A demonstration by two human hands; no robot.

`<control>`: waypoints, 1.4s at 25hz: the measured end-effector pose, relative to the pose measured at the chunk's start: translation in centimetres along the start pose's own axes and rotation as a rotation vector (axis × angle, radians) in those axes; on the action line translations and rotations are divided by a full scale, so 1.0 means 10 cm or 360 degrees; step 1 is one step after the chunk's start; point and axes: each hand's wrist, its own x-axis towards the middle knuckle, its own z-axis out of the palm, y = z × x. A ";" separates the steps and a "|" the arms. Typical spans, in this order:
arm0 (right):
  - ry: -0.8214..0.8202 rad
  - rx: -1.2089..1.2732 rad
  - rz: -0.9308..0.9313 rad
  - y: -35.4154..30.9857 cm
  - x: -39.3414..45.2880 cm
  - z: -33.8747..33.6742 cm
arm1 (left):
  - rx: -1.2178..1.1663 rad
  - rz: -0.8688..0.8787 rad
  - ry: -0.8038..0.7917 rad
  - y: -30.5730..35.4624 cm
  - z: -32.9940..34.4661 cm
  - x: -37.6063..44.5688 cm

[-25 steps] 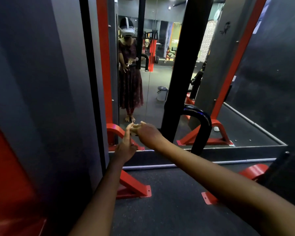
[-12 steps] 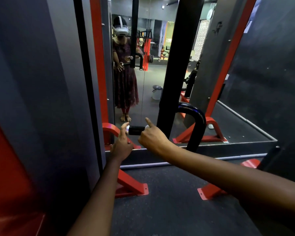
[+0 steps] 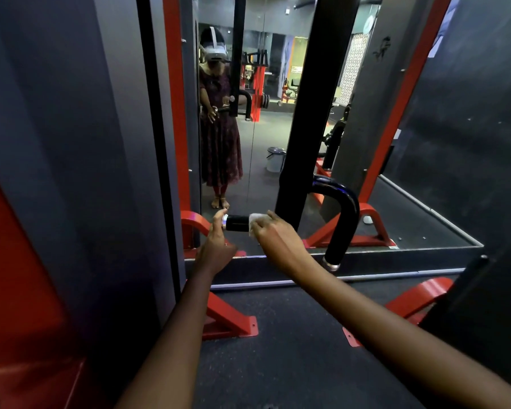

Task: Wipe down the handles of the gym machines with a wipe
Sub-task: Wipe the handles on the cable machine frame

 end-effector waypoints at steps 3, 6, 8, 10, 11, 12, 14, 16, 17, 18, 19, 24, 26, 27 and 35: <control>0.0207 0.0868 0.0648 -0.08 -0.33 0.23 | -0.0149 -0.0002 0.0040 0.04 -0.05 -0.02; 0.0229 0.2540 0.1916 -0.32 -0.32 0.64 | -0.0303 0.0140 0.0132 0.09 -0.09 -0.03; 0.0226 0.3549 0.2263 -0.40 -0.14 0.85 | -0.0286 0.0201 0.0191 0.10 -0.12 -0.02; 0.0345 0.3847 0.2172 -0.44 0.10 0.84 | -0.0273 0.0128 0.0207 0.12 -0.13 -0.03; 0.0412 0.3898 0.2116 -0.49 0.22 0.78 | -0.0272 0.0028 0.0215 0.14 -0.12 -0.04; 0.0459 0.4001 0.2080 -0.54 0.32 0.72 | -0.0208 -0.0086 0.0238 0.17 -0.10 -0.06; 0.0537 0.4082 0.2106 -0.59 0.43 0.64 | 0.0069 -0.0157 0.0312 0.20 -0.07 -0.09; 0.0661 0.4161 0.2162 -0.51 0.36 0.60 | 0.0266 -0.0093 0.0398 0.23 -0.07 -0.10; 0.0735 0.4225 0.2245 -0.44 0.31 0.60 | 0.0348 -0.0061 0.0434 0.22 -0.07 -0.09; 0.0815 0.4328 0.2324 -0.35 0.24 0.60 | 0.0405 -0.0056 0.0463 0.23 -0.08 -0.10; 0.0884 0.4394 0.2404 -0.27 0.19 0.60 | 0.0436 -0.0064 0.0482 0.24 -0.08 -0.11; 0.1224 0.4804 0.2380 -0.25 0.10 0.55 | 0.0482 -0.0116 0.0506 0.28 -0.06 -0.13; 0.1417 0.4885 0.2309 -0.29 0.07 0.57 | 0.0487 -0.0101 0.0486 0.27 -0.08 -0.13; 0.1452 0.4847 0.2283 -0.33 0.05 0.57 | 0.0498 -0.0084 0.0478 0.27 -0.08 -0.14; 0.1066 0.4481 0.2620 -0.30 0.08 0.38 | 0.0581 0.0271 0.0476 0.36 0.04 0.03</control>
